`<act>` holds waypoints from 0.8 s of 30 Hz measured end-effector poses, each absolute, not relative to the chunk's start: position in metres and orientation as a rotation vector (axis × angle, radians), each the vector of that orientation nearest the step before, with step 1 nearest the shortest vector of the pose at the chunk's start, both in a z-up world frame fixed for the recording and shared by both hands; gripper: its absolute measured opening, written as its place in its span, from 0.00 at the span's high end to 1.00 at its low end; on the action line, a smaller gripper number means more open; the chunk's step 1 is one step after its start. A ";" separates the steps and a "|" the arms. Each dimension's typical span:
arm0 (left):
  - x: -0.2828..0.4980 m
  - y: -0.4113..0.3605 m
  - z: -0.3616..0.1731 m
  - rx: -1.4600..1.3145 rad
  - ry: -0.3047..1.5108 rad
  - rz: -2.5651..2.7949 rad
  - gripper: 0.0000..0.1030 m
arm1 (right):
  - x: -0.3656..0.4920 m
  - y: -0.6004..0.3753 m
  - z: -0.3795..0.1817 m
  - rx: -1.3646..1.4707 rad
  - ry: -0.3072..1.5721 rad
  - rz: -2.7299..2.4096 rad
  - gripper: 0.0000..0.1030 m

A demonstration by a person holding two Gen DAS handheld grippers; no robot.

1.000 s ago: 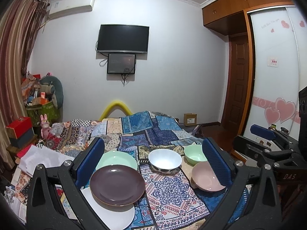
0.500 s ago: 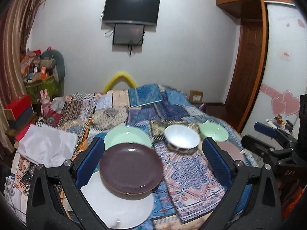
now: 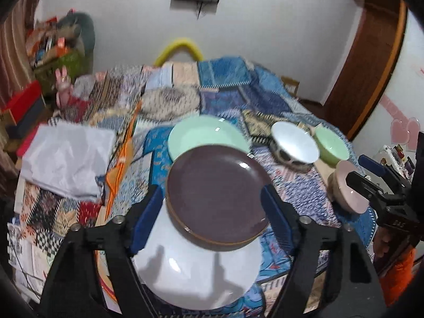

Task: Organize plates and bowls
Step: 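Reach both tools to the dark brown plate and grip its rim, then lift the dark brown plate with both tools and carry it toward the pink bowl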

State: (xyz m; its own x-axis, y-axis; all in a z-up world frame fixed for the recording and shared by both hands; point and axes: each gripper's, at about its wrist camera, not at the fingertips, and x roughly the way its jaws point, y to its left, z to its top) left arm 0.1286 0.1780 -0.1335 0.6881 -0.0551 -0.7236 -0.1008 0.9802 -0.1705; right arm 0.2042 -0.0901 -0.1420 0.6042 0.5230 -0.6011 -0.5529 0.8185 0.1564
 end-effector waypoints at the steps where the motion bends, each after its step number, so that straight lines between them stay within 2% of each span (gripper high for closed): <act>1: 0.132 0.183 -0.139 -0.202 0.833 0.035 0.32 | 0.207 -0.086 -0.147 -0.048 0.695 0.629 0.16; 3: 0.135 0.188 -0.147 -0.204 0.856 0.047 0.36 | 0.213 -0.079 -0.155 -0.052 0.722 0.639 0.20; 8: 0.152 0.200 -0.176 -0.221 0.956 0.042 0.60 | 0.225 -0.065 -0.172 -0.056 0.773 0.652 0.32; 10: 0.159 0.202 -0.188 -0.223 0.984 0.042 0.64 | 0.230 -0.061 -0.179 -0.059 0.795 0.658 0.34; 17: 0.179 0.214 -0.218 -0.257 1.025 0.065 0.67 | 0.241 -0.048 -0.200 -0.080 0.852 0.662 0.40; 24: 0.192 0.224 -0.235 -0.292 1.044 0.068 0.67 | 0.256 -0.041 -0.220 -0.076 0.925 0.671 0.53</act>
State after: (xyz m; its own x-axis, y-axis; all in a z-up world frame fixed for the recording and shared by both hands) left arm 0.1920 0.2240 -0.2346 0.5042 -0.0825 -0.8596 -0.1935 0.9593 -0.2056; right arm 0.2557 -0.0408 -0.2205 0.4157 0.5021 -0.7583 -0.5653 0.7958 0.2170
